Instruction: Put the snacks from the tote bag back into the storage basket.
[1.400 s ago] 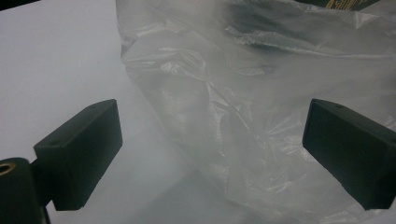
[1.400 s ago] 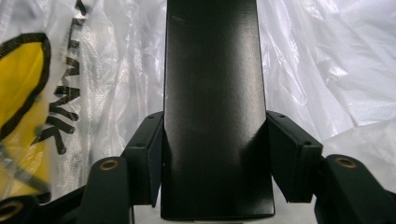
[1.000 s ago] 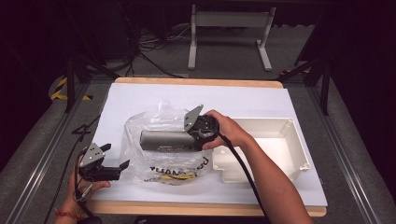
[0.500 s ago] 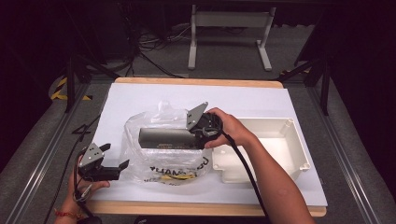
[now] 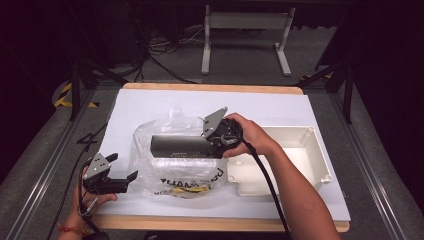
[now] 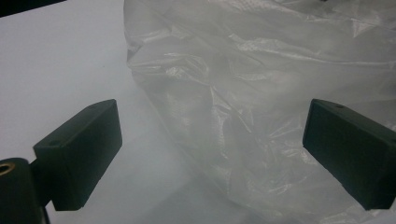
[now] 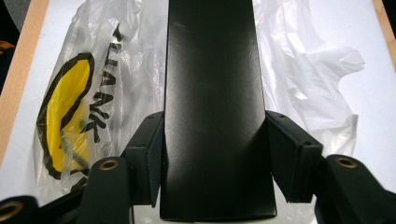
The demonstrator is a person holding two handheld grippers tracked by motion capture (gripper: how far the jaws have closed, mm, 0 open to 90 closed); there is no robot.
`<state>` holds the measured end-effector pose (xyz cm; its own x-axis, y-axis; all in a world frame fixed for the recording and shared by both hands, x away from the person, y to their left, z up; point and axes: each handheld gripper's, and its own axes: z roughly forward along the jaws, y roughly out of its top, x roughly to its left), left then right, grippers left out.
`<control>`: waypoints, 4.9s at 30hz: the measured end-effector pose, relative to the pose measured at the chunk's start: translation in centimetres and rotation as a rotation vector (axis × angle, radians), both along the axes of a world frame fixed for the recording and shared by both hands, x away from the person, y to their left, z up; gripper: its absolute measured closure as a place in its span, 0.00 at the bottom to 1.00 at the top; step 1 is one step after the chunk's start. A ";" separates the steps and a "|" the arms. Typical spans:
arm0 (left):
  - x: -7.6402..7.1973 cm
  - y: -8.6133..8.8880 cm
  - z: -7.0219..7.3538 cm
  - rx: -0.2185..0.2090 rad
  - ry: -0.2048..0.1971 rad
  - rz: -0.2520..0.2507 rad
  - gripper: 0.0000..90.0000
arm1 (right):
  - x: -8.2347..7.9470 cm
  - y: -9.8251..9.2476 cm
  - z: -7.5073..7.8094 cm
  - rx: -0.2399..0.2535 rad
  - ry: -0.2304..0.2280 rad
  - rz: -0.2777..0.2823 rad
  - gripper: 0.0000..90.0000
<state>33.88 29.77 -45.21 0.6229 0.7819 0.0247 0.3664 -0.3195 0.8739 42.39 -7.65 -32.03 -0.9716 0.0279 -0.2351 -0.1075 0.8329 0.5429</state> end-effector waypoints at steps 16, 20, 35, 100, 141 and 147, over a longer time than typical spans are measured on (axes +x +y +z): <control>0.0 0.0 0.0 0.000 0.000 0.001 0.06 | -0.4 -1.3 0.8 -0.001 -0.008 -0.004 0.48; 0.0 0.0 0.0 0.001 0.000 0.001 0.06 | -0.5 -1.7 1.1 -0.003 -0.012 -0.001 0.48; 0.0 0.0 0.0 0.007 0.006 0.002 0.06 | -1.0 -3.5 1.5 -0.002 -0.018 -0.008 0.48; -1.8 1.3 0.0 -0.003 0.004 0.078 0.06 | -3.6 -23.2 2.7 0.047 -0.024 -0.228 0.48; -1.9 1.1 -0.1 0.011 0.003 0.071 0.05 | -0.9 -22.5 -2.3 -0.120 0.093 -0.158 0.47; -1.9 0.9 -0.1 0.019 0.008 0.059 0.05 | -0.7 -22.6 -2.9 -0.150 0.104 -0.161 0.47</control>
<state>31.95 30.68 -45.34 0.5758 0.8169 0.0351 0.3923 -0.3136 0.8647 41.70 -30.20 -34.89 -0.9767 0.1565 -0.1470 0.0832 0.9070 0.4127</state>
